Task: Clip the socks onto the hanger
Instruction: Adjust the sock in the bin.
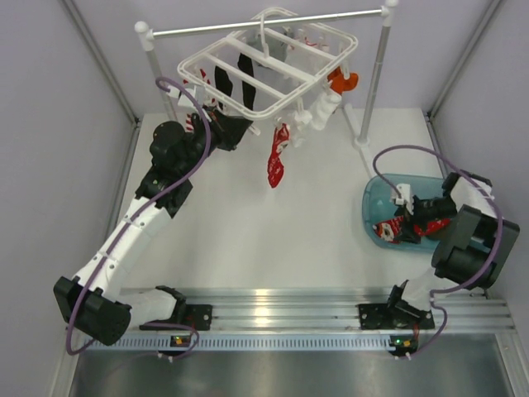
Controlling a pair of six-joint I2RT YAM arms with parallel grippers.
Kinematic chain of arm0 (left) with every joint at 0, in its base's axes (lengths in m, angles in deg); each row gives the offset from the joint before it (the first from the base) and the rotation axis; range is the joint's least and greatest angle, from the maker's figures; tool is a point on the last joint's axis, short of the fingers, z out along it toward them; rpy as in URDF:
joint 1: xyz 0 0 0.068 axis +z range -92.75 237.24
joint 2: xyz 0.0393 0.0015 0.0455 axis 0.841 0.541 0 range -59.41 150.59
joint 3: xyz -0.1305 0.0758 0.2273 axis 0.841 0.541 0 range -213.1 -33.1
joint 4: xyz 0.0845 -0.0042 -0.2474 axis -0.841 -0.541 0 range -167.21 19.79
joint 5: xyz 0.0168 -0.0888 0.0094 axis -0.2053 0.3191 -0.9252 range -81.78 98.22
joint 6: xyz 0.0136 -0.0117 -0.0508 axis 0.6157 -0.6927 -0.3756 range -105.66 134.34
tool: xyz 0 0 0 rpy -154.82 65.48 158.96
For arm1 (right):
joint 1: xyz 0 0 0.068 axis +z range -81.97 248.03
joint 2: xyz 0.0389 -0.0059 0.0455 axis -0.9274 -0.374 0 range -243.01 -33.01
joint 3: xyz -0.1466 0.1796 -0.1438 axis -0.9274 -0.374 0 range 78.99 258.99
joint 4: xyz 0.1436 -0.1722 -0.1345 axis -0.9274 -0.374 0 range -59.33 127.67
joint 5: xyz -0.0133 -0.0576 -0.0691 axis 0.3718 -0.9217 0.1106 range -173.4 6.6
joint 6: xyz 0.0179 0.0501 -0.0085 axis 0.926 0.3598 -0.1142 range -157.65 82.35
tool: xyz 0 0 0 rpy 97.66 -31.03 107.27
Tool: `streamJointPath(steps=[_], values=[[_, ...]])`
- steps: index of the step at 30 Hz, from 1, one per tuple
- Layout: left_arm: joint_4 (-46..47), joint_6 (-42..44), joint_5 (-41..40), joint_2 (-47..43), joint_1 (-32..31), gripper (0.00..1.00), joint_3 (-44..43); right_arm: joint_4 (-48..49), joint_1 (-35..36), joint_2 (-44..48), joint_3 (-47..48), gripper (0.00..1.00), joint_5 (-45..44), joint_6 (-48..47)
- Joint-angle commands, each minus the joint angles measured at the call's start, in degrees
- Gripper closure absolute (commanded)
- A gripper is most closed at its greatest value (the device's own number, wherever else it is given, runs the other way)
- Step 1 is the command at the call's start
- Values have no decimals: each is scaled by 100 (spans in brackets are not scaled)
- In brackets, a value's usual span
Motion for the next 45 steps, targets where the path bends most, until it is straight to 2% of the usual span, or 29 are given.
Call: streamJointPath(steps=[1, 6, 13, 16, 18, 19, 21, 26, 28, 31, 33, 37, 45], values=[[114, 37, -85, -20, 8, 100, -58, 243, 424, 490, -553, 18, -365, -1386], [114, -51, -76, 68, 8, 100, -111, 1238, 873, 772, -1327, 18, -648, -1713], [70, -7, -85, 104, 8, 100, -155, 1371, 1102, 193, -898, 21, -1060, -1432], [70, 2, -67, 121, 8, 100, -163, 1318, 1093, 52, -827, 25, -1350, -1580], [70, -24, -58, 130, 8, 100, -163, 1536, 1111, 16, -940, 38, -1500, -1669], [70, -42, -58, 139, 8, 100, -163, 1686, 1137, 16, -1011, 46, -1553, -1556], [79, -60, -76, 139, 8, 100, -155, 1985, 1216, -62, -1082, 51, -1545, -1275], [61, -25, -85, 147, 8, 100, -207, 3215, 1427, -484, -748, 60, -1211, 1158], [53, -24, -85, 156, 8, 100, -216, 3514, 1427, -633, -590, 60, -1403, 1921], [53, -33, -58, 174, 8, 100, -234, 3428, 1374, -696, -335, 59, -1413, 2207], [44, -33, -49, 174, 8, 100, -234, 3270, 1296, -599, -291, 57, -1264, 2155], [61, -51, -41, 165, 8, 100, -208, 2567, 1243, -432, -54, 44, -869, 1671], [35, -7, -67, 156, 8, 100, -207, 1635, 1313, -441, 290, 41, -692, 1040]])
